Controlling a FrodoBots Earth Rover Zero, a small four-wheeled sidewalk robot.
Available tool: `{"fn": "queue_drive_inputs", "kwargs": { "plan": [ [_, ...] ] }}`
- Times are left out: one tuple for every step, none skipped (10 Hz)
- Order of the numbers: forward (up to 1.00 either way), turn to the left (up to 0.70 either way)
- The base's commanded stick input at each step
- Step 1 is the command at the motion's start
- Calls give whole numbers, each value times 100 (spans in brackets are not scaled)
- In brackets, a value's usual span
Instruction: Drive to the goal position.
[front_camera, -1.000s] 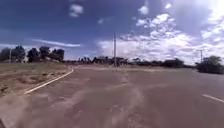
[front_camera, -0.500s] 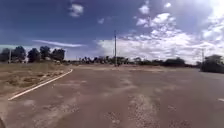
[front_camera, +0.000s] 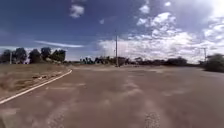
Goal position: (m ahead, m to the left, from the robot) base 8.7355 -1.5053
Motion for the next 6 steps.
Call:
{"fn": "queue_drive_inputs", "kwargs": {
  "plan": [
    [86, 10],
    [86, 18],
    [86, 27],
    [86, 33],
    [86, 23],
    [86, 13]
  ]
}}
